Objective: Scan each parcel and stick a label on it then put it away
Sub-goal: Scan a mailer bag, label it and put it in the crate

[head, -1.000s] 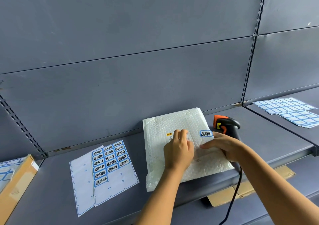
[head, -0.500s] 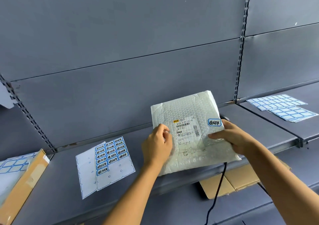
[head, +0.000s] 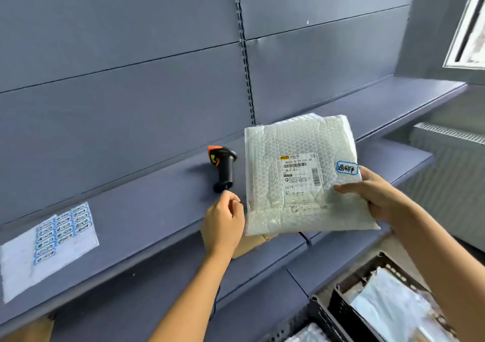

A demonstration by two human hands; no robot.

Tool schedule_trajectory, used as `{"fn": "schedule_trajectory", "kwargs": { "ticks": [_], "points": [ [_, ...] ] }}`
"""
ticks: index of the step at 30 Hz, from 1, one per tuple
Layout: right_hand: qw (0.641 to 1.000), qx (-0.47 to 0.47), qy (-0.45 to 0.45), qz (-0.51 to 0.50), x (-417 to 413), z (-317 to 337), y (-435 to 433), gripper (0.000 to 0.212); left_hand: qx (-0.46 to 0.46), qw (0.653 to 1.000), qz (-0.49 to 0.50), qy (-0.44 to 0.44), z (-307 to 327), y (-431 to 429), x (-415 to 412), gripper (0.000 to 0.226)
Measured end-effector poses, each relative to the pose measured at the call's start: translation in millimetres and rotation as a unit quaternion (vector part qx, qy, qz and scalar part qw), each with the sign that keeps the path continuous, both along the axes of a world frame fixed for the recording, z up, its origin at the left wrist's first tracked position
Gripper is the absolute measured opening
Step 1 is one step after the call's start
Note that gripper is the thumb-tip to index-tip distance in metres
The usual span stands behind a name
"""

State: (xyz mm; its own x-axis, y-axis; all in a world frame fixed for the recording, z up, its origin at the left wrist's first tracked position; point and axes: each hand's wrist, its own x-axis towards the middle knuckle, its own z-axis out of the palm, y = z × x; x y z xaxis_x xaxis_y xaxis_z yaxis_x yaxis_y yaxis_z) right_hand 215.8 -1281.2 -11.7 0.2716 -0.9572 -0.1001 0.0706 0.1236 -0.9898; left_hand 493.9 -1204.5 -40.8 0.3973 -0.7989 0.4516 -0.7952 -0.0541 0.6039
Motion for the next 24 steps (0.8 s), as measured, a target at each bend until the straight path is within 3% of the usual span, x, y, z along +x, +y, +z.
{"fn": "schedule_trajectory", "kwargs": {
  "ticks": [3, 8, 16, 24],
  "points": [
    [0.998, 0.013, -0.004, -0.061, -50, -14, 33, 0.038, 0.022, 0.999, -0.033, 0.0, -18, 2, -43, 0.013],
    [0.983, 0.049, -0.022, -0.176, -131, -34, 108, 0.045, 0.103, 0.981, -0.164, 0.012, -50, 17, -115, 0.018],
    [0.917, 0.111, -0.062, -0.378, -185, -69, 231, 0.043, 0.146, 0.924, -0.353, -0.017, -74, 45, -188, 0.014],
    [0.857, 0.173, -0.091, -0.476, -209, -114, 316, 0.056, 0.279, 0.863, -0.413, -0.079, -119, 83, -234, 0.014]
  ]
}}
